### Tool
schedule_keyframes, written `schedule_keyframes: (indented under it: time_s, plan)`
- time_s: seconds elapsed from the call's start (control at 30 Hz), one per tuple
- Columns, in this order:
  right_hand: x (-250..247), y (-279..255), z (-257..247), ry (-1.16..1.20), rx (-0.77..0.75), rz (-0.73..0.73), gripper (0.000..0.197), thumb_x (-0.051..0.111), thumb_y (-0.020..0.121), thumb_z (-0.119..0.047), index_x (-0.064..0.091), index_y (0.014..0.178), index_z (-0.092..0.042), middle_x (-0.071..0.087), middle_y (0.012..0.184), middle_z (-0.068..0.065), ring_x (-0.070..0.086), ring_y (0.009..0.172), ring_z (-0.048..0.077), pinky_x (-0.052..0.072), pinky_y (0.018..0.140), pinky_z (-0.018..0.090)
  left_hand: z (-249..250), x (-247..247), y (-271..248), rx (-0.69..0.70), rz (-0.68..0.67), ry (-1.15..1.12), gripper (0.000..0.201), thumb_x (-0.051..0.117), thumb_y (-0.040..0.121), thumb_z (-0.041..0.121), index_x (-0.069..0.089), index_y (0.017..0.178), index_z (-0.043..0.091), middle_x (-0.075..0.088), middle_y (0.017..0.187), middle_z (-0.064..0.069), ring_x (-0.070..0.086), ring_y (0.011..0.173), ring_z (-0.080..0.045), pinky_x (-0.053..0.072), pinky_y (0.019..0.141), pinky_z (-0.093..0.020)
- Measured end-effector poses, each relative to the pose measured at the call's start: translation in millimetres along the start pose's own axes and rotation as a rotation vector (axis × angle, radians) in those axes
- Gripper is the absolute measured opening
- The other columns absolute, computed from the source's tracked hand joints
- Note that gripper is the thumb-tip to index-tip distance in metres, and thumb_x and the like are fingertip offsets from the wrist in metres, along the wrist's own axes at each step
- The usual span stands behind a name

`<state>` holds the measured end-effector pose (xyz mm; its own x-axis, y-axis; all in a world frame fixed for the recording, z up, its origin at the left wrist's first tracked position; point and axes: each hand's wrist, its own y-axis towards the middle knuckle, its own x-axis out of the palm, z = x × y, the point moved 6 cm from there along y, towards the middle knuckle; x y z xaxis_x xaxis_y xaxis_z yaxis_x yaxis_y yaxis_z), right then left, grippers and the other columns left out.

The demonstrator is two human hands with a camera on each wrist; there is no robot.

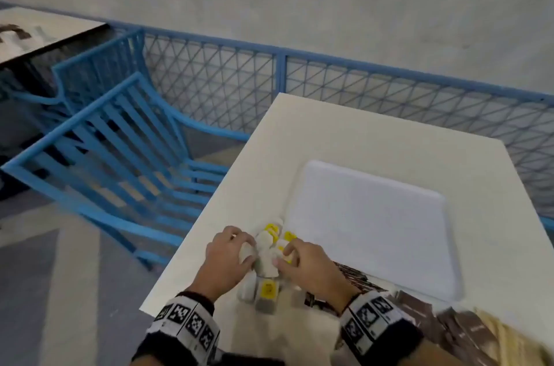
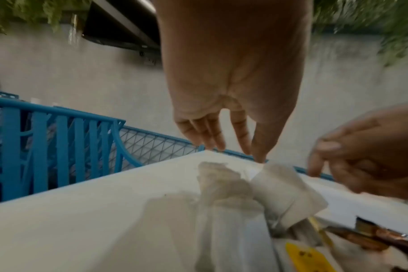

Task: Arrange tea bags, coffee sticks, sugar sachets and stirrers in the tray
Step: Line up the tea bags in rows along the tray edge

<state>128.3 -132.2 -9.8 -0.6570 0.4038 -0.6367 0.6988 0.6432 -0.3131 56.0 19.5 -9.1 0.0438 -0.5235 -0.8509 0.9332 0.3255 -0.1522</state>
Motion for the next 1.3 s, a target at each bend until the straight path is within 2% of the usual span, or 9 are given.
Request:
schedule_keyframes:
  time_s: [0.13, 0.33, 0.43, 0.57, 0.67, 0.83, 0.93, 1.07, 1.3]
  plan:
    - [15.6, 17.1, -1.7, -0.073, 0.078, -0.004, 0.037, 0.061, 0.079, -0.052, 0.051, 0.090, -0.018, 0.049, 0.074, -0.008, 0.051, 0.075, 0.015, 0.041, 0.066, 0.029, -19.9, 10.7, 6.8, -0.216, -0.126, 0.054, 0.041, 0.048, 0.092, 0.042, 0.044, 0.130, 0.027, 0.041, 0.133, -0.002, 0.043, 0.122, -0.024, 0.033, 0.099, -0.035]
    - [15.6, 20.9, -10.8, -0.083, -0.008, 0.014, 0.017, 0.058, 0.084, -0.022, 0.055, 0.074, -0.008, 0.046, 0.068, 0.002, 0.044, 0.066, 0.015, 0.025, 0.048, 0.022, -31.7, 21.2, 13.5, -0.293, -0.209, -0.093, 0.043, 0.054, 0.090, 0.029, 0.044, 0.129, 0.013, 0.057, 0.124, -0.012, 0.053, 0.112, -0.029, 0.043, 0.090, -0.033]
    - [6.4, 14.7, -11.5, 0.007, -0.071, 0.002, 0.031, 0.060, 0.085, -0.017, 0.042, 0.060, -0.024, 0.041, 0.063, -0.006, 0.039, 0.056, 0.005, 0.033, 0.055, 0.012, -30.3, 19.5, 15.9, -0.294, -0.194, -0.211, 0.043, 0.061, 0.086, 0.019, 0.050, 0.127, 0.011, 0.060, 0.119, -0.013, 0.056, 0.107, -0.027, 0.043, 0.080, -0.026]
    - [-15.3, 3.7, -3.6, 0.112, -0.053, 0.038, 0.004, 0.059, 0.089, -0.021, 0.060, 0.093, -0.020, 0.047, 0.065, -0.014, 0.043, 0.056, -0.001, 0.036, 0.058, 0.007, -30.5, 9.5, 14.4, -0.234, -0.199, -0.260, 0.045, 0.064, 0.074, 0.037, 0.064, 0.110, 0.010, 0.065, 0.107, -0.006, 0.057, 0.099, -0.020, 0.040, 0.072, -0.018]
    - [-30.7, -1.6, 4.4, 0.164, -0.045, 0.046, 0.012, 0.058, 0.090, -0.022, 0.061, 0.102, -0.018, 0.047, 0.063, -0.013, 0.046, 0.054, -0.002, 0.037, 0.058, 0.010, -33.2, 0.4, 9.9, -0.203, -0.181, -0.341, 0.038, 0.055, 0.059, 0.046, 0.063, 0.080, 0.016, 0.062, 0.080, 0.001, 0.056, 0.077, -0.016, 0.037, 0.058, -0.014]
    - [-33.4, -7.0, 6.7, 0.180, -0.065, -0.091, 0.008, 0.059, 0.090, -0.029, 0.063, 0.093, -0.022, 0.053, 0.076, 0.001, 0.046, 0.068, 0.010, 0.039, 0.067, 0.023, -28.5, -14.4, -1.8, -0.153, -0.050, -0.509, 0.026, 0.062, 0.076, 0.039, 0.057, 0.080, 0.014, 0.059, 0.080, -0.006, 0.053, 0.072, -0.017, 0.040, 0.063, -0.025]
    - [-25.7, -11.1, -1.6, 0.188, -0.080, -0.203, 0.004, 0.060, 0.089, -0.026, 0.062, 0.093, -0.026, 0.057, 0.083, 0.001, 0.050, 0.073, 0.008, 0.041, 0.072, 0.021, -13.7, -12.9, -7.6, -0.123, -0.077, -0.628, 0.018, 0.057, 0.089, 0.027, 0.053, 0.090, 0.010, 0.057, 0.080, -0.004, 0.052, 0.071, -0.015, 0.041, 0.065, -0.024]
    - [-9.1, -14.5, -21.4, 0.338, -0.112, -0.365, 0.009, 0.061, 0.090, -0.014, 0.063, 0.098, -0.015, 0.060, 0.080, -0.005, 0.055, 0.071, -0.001, 0.044, 0.070, 0.016, 7.8, -5.1, -12.8, -0.055, -0.175, -0.727, 0.032, 0.050, 0.082, 0.038, 0.051, 0.101, 0.012, 0.059, 0.089, -0.004, 0.055, 0.078, -0.014, 0.045, 0.071, -0.022]
    - [-2.5, 3.9, -19.6, 0.299, -0.068, -0.034, 0.022, 0.068, 0.082, -0.017, 0.055, 0.076, -0.034, 0.055, 0.070, -0.012, 0.050, 0.054, -0.010, 0.041, 0.062, 0.012, 18.0, 6.5, -24.9, -0.055, -0.276, -0.933, 0.038, 0.049, 0.090, 0.048, 0.057, 0.113, 0.019, 0.065, 0.109, -0.008, 0.063, 0.100, -0.016, 0.048, 0.090, -0.034]
